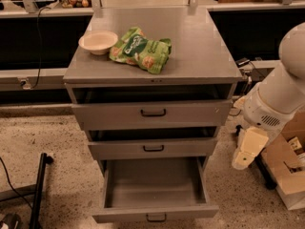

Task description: Close bottom drawer

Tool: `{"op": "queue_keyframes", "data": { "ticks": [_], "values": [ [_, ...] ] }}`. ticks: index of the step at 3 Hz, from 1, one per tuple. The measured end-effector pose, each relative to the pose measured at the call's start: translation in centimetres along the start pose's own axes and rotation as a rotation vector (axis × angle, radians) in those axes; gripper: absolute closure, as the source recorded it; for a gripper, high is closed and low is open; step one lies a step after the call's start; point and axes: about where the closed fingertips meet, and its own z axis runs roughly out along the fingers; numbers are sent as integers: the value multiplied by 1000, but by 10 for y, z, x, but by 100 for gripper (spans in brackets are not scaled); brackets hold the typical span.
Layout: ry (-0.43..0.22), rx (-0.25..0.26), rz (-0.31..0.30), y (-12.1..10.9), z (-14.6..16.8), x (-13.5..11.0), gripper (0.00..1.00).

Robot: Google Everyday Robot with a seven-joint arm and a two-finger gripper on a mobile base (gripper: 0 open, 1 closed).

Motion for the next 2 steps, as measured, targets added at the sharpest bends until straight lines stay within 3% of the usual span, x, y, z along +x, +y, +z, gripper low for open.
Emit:
{"op": "queue_keyframes", "data": {
  "ticks": [1, 2],
  "values": [
    [7, -28, -8, 1, 6, -1, 0],
    [-43, -110, -12, 24, 61, 1, 0]
  ]
}}
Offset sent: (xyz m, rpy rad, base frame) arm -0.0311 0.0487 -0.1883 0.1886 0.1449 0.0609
